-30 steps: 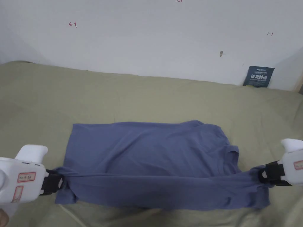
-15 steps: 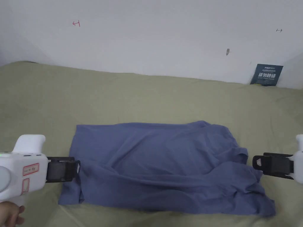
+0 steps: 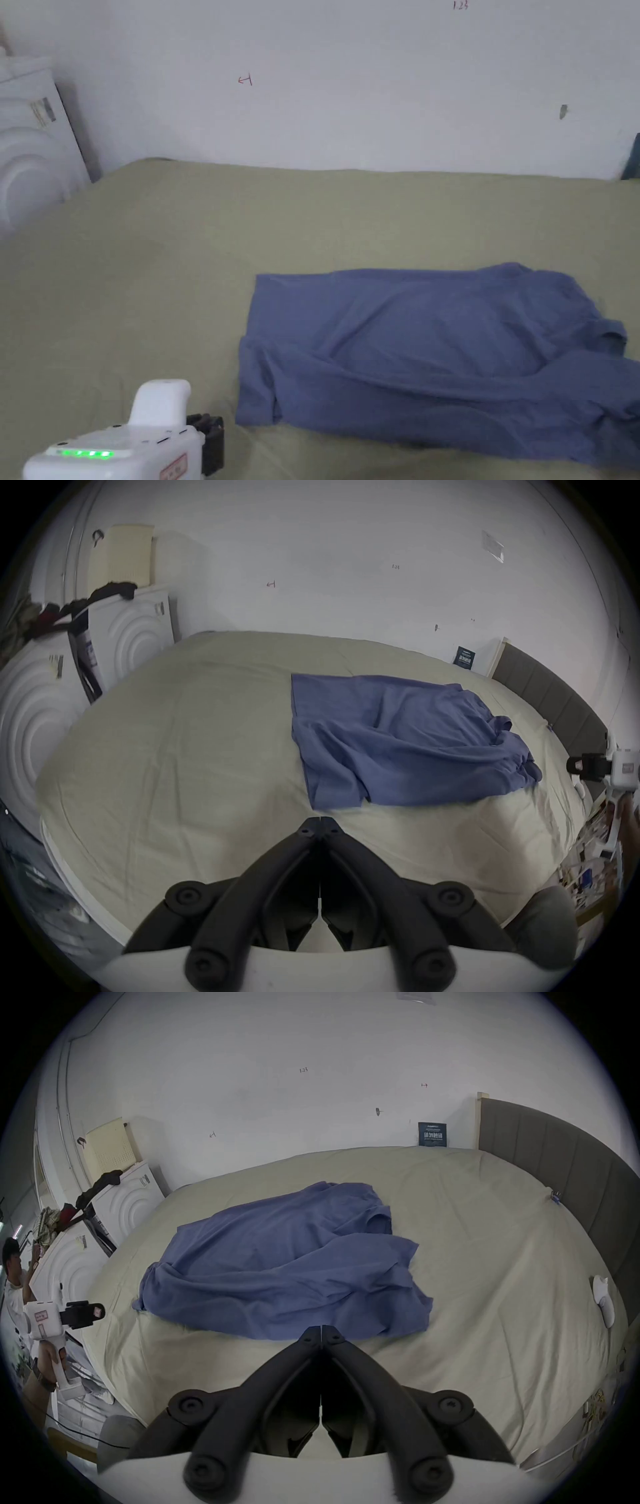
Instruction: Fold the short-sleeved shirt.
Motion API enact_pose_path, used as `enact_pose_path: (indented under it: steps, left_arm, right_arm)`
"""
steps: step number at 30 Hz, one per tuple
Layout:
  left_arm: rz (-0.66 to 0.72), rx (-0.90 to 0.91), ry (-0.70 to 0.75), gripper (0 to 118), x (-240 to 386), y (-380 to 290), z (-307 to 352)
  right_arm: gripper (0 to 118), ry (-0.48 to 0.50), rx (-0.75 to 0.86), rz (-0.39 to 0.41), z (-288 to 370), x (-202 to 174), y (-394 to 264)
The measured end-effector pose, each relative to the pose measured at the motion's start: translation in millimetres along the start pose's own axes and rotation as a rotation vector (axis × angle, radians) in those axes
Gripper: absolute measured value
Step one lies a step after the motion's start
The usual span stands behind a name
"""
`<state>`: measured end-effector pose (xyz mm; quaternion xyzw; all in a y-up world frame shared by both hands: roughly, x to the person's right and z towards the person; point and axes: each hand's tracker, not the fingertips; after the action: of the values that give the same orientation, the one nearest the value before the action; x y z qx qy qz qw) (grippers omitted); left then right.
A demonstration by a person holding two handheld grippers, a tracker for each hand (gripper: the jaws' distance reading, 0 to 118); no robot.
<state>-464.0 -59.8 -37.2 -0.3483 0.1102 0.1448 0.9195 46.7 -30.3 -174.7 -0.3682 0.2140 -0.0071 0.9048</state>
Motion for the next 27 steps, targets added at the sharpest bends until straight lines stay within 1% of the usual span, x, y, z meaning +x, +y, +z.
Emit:
enact_pose_path:
  steps: [1,2,4,6,7,8,10,12,13,14,15,16,19,20,21,22,23,24,25,26,27]
  left_arm:
    - [0.009,0.002,0.003,8,4,3,-4]
    - [0.01,-0.012,0.007,34,7,6,-10]
    - [0.101,-0.029,0.01,118,13,7,-37]
    - [0.191,-0.074,0.012,117,20,10,-59]
    - [0.212,-0.028,-0.035,118,11,6,-66]
    - [0.262,-0.051,0.021,118,14,2,-70]
    - [0.235,-0.086,-0.021,118,24,-2,-81]
    - [0.185,-0.073,0.046,118,25,3,-104]
    - [0.18,-0.096,0.089,118,30,2,-111]
    - [0.209,-0.082,0.104,118,33,-1,-118]
    - [0.216,-0.102,0.091,118,29,-1,-122]
    - [0.256,-0.157,0.098,118,26,-3,-130]
    - [0.244,-0.089,0.136,118,31,-4,-127]
    - [0.239,-0.091,0.127,112,33,-1,-125]
    - [0.234,-0.083,0.116,89,33,2,-123]
    - [0.198,-0.062,0.119,32,35,5,-121]
    - [0.195,-0.025,0.077,6,32,5,-111]
    - [0.248,-0.029,-0.02,6,30,4,-108]
    - [0.24,-0.052,0.035,6,31,7,-106]
    - [0.234,-0.1,0.026,6,30,8,-105]
    - [0.251,-0.088,-0.015,6,25,4,-104]
  right_arm:
    - [0,-0.003,-0.005,-0.001,-1,-2,1]
    - [0,-0.012,0.001,-0.002,-1,-5,1]
    - [0,-0.005,0.0,-0.001,-2,-2,2]
    - [0,0.005,0.001,0.0,-1,-3,5]
    - [0,0.019,-0.004,0.007,0,-4,8]
    - [0,0.019,-0.001,0.007,0,0,6]
    - [0,0.023,-0.005,0.033,1,0,10]
    - [0,0.023,0.001,0.04,0,5,10]
    - [0,0.025,0.001,0.043,-1,7,11]
    - [0,0.024,0.005,0.042,-1,8,12]
    - [0,0.022,0.007,0.043,-1,9,12]
    - [0,0.021,0.008,0.044,-3,11,9]
    - [0,0.027,0.008,0.043,-5,16,7]
    - [0,0.029,0.009,0.042,-8,19,4]
    - [0,0.028,0.002,0.039,-10,21,3]
    - [0,0.017,-0.014,0.031,-14,23,3]
    - [0,0.007,-0.026,0.024,-17,25,2]
    - [0,-0.005,-0.035,0.011,-20,29,-1]
    - [0,0.001,-0.037,-0.001,-22,34,-2]
    - [0,0.011,-0.049,-0.031,-24,41,-3]
    - [0,-0.021,-0.062,-0.072,-26,45,-3]
